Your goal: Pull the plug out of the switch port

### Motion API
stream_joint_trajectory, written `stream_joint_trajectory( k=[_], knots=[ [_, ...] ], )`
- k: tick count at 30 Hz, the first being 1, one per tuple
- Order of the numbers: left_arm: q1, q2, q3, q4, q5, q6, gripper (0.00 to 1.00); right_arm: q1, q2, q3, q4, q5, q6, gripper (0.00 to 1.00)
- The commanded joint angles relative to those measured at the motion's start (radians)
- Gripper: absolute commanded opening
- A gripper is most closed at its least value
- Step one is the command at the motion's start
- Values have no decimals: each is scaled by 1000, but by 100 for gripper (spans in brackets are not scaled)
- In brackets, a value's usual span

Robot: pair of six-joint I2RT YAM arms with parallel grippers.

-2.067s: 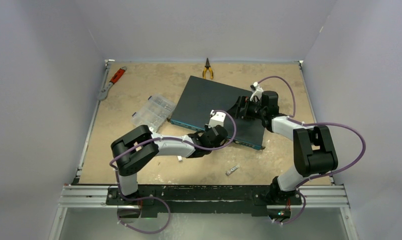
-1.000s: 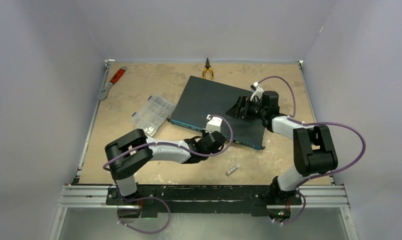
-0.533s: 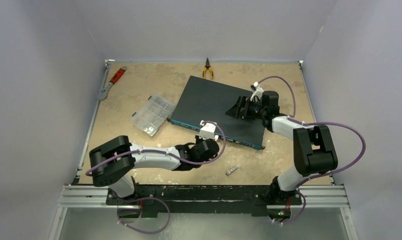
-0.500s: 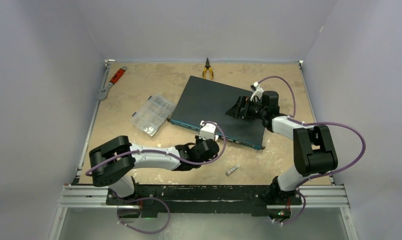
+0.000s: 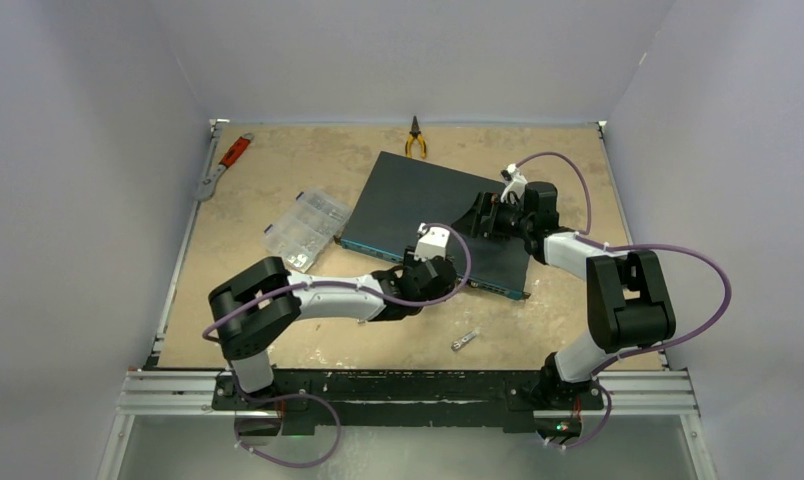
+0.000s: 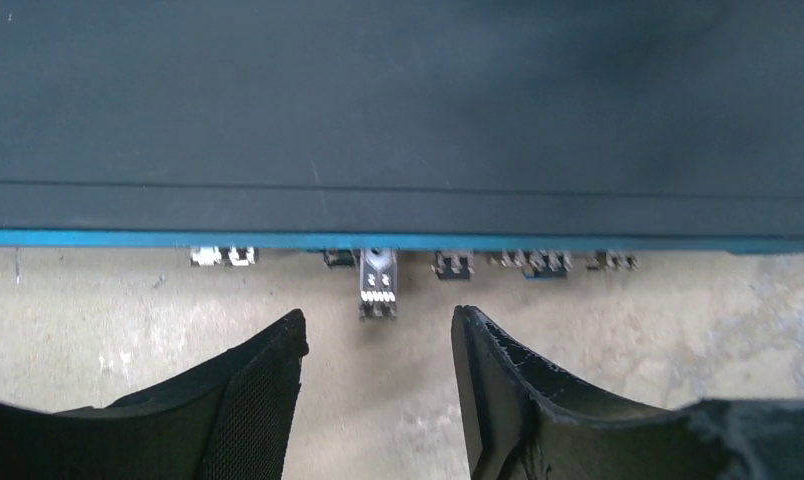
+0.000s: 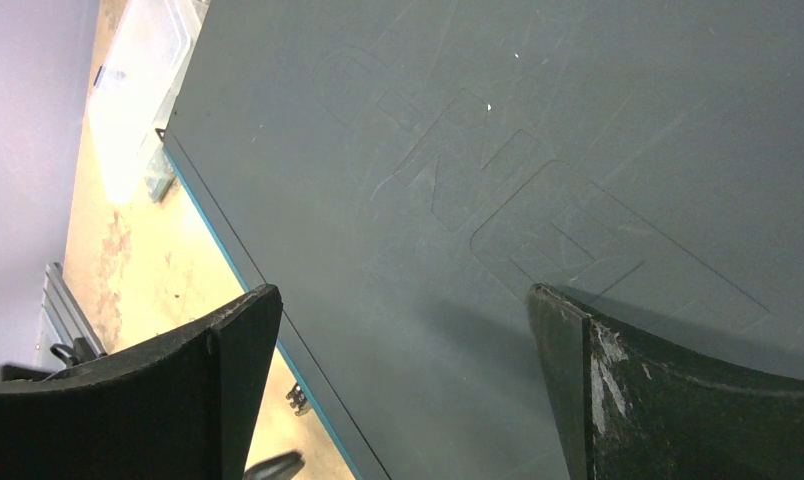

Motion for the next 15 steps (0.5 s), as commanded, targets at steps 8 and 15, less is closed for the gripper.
stream_joint_trajectory(
  k=[8,15],
  knots=[
    [95,118,113,40,125,69,50,-15,91,-58,-219,124,-40,99],
    [97,148,136,37,141,75,30,-16,93,-57,-219,123,-39,99]
  ],
)
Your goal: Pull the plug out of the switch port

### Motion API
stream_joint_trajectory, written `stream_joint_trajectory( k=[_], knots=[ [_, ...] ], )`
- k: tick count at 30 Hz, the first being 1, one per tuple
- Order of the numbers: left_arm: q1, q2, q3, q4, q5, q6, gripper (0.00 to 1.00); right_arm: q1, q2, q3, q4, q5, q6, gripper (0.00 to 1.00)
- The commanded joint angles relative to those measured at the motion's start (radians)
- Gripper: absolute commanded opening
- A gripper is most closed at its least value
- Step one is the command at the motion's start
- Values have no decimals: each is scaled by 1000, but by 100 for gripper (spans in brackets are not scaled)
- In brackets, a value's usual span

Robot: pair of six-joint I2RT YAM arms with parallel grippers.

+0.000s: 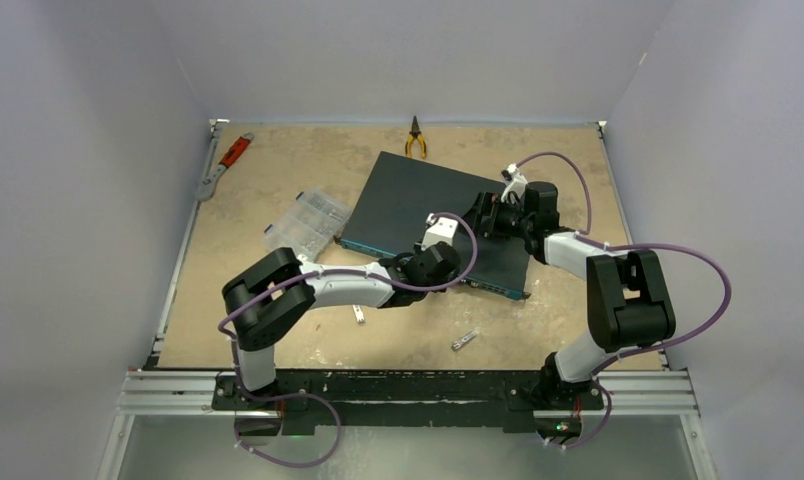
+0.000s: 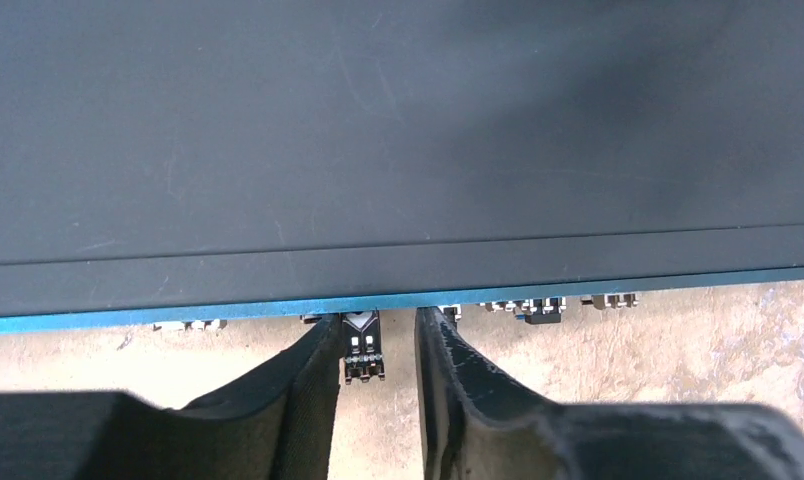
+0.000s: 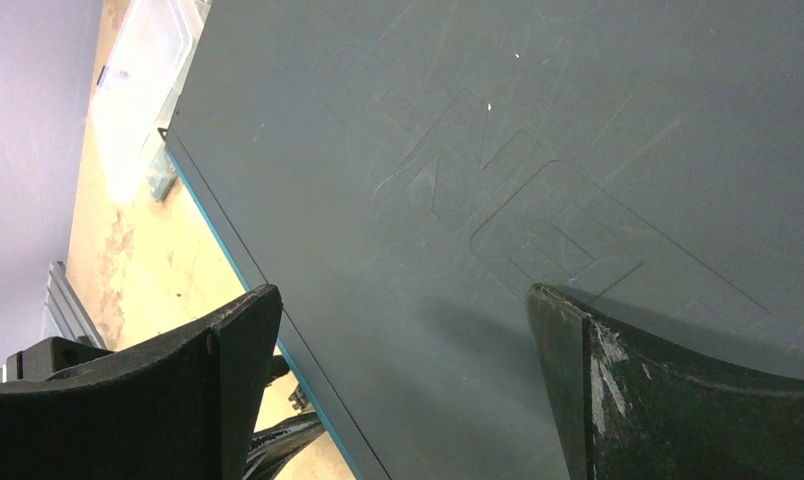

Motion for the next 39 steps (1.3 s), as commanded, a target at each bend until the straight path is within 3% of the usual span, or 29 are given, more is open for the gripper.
stream_joint_trajectory(
  k=[1,15,18,21,23,34,39],
  knots=[
    [15,52,35,61,24,13,27,-12,87,-58,-222,132,-39,99],
    [15,-39,-84,74,0,-20,3,-12,87,-59,-220,133,-38,99],
    [12,-74,-117,82,-7,-28,8,-13,84,-59,-219,134,-38,98],
    [10,-109,-144,88,-15,-34,31,-12,84,-60,-219,133,-38,99],
    [10,-120,-151,91,-16,-32,36,-12,84,-59,-216,134,-38,99],
    [9,-52,-94,122,21,9,33,-11,86,-61,-217,133,-38,99],
    [9,-36,-71,122,29,21,14,-13,84,-60,-217,133,-38,99]
  ],
)
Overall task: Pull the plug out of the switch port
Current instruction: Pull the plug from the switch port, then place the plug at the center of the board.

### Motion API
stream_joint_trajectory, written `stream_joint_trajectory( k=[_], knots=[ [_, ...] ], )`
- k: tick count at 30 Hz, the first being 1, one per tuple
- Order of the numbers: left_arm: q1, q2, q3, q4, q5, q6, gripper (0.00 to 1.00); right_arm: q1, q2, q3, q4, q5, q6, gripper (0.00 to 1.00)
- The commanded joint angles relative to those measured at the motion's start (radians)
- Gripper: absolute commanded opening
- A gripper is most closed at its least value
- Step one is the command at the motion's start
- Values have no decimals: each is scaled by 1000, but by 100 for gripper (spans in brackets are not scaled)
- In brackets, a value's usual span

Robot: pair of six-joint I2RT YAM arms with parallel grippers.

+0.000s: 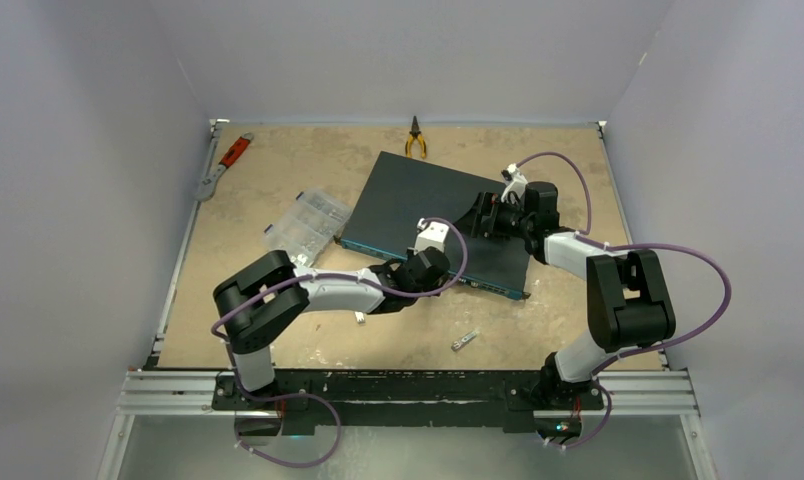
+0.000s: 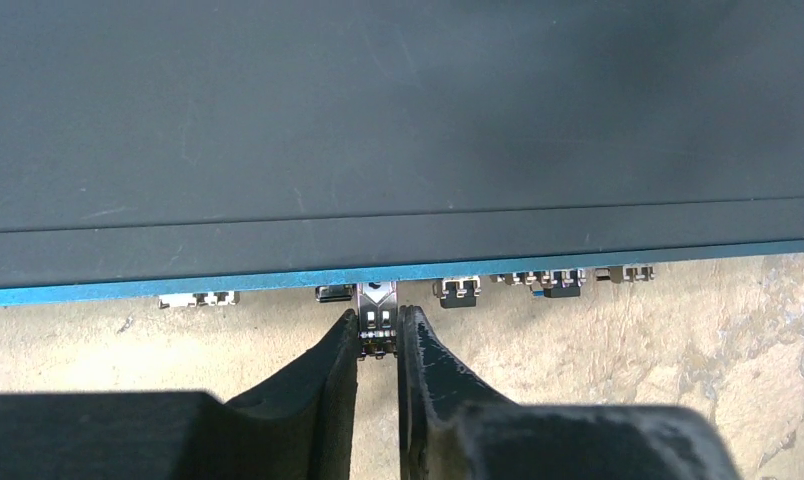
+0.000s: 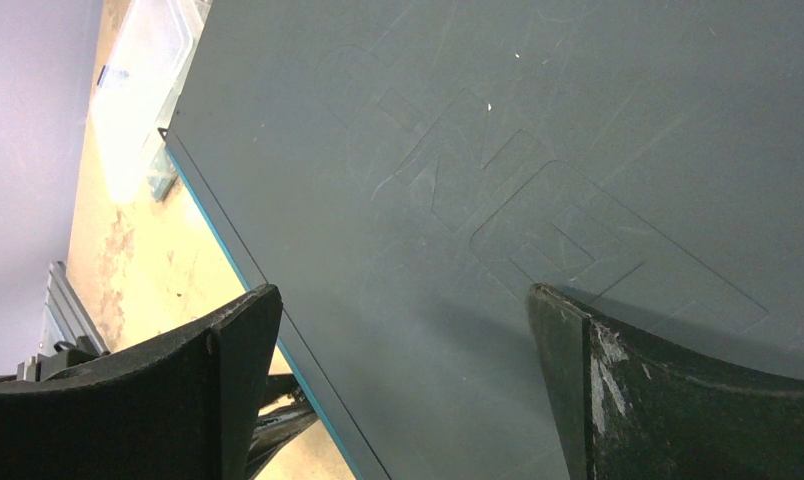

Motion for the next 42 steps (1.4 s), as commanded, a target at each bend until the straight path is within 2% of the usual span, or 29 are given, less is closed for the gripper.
stream_joint_trajectory(
  k=[1,3,4,18,22,32,42],
  knots=[
    [5,6,39,10,-2,35,10,-13,84,-60,-217,132,-38,99],
    [3,-1,37,0,-2,35,0,-13,84,-60,-217,132,-38,99],
    [1,-6,34,-7,-2,34,0,-12,85,-59,-217,131,-38,99],
    [-131,-172,-107,-83,-53,-43,0,-12,75,-60,-220,130,-39,99],
    [-161,-198,-123,-43,-8,-9,0,-13,77,-59,-217,130,-39,98],
    [-199,-40,26,4,179,161,0,-13,80,-59,-221,129,-41,99],
    [-236,95,166,-67,244,233,1,-13,85,-57,-219,130,-41,99]
  ],
)
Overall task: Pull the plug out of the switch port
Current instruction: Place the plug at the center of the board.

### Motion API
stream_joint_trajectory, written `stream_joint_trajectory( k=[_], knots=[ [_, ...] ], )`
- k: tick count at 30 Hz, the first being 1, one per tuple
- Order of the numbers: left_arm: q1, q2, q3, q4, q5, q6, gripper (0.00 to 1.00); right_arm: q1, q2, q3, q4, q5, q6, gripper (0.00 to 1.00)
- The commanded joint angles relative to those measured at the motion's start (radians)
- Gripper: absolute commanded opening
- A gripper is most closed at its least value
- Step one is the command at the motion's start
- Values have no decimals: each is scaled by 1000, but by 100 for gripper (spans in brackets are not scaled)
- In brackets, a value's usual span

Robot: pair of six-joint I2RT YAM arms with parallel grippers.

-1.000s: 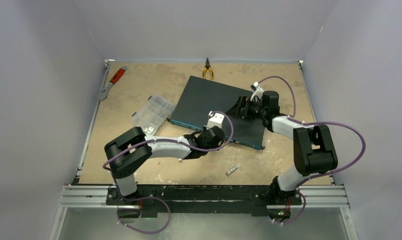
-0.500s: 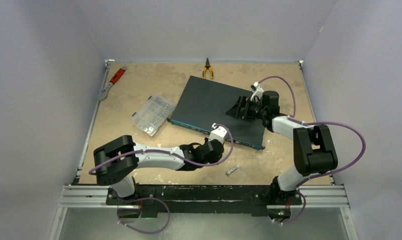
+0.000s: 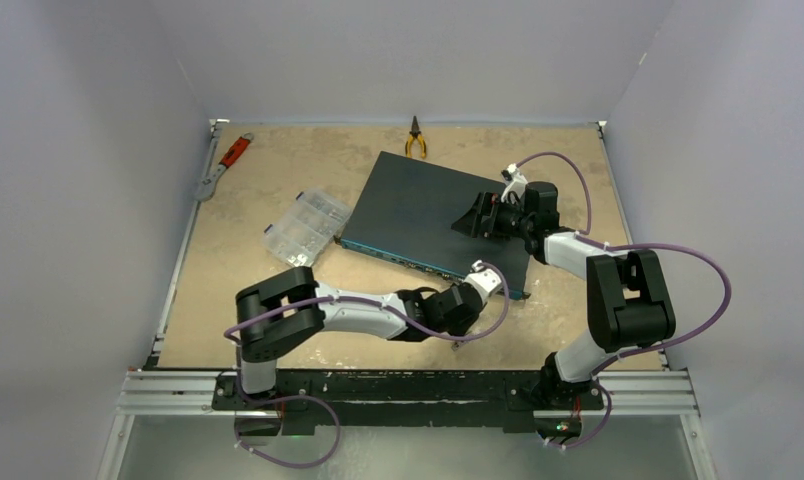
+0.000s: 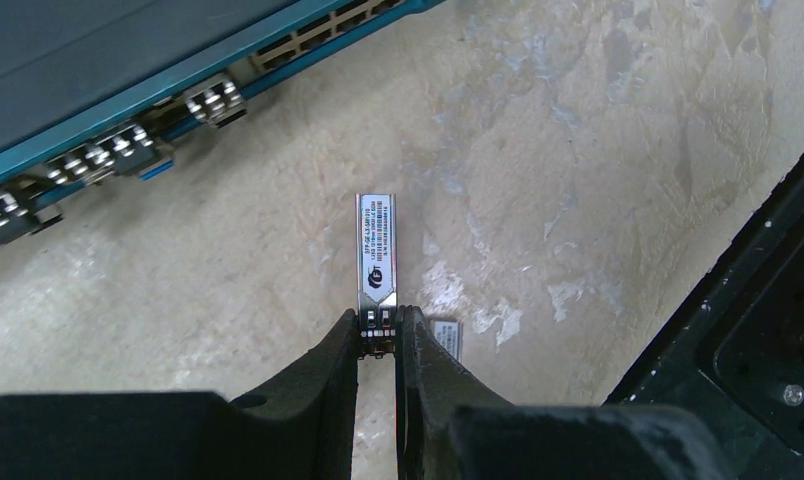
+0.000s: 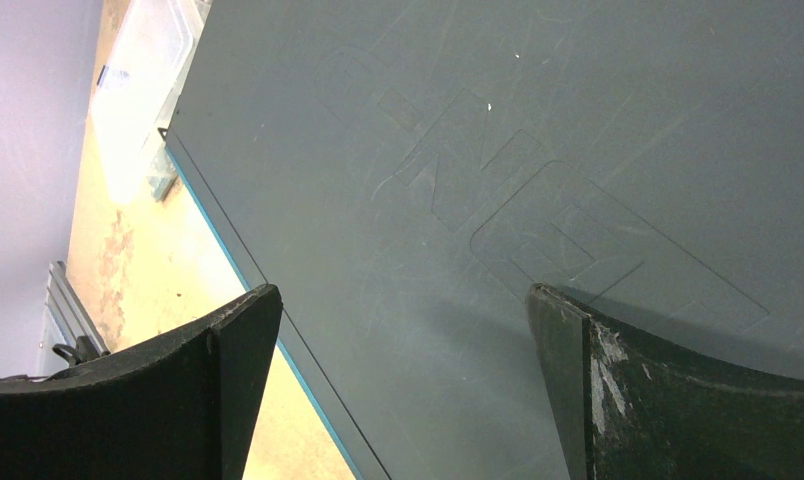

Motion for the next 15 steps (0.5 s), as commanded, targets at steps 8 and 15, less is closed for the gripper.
stream_joint_trajectory(
  k=[8,15],
  knots=[
    [-38,81,122,-77,-18,64,23,-12,85,-56,-222,130,-42,98],
    [-39,62,132,-77,-55,65,42,-13,86,-55,-222,130,-42,99]
  ],
)
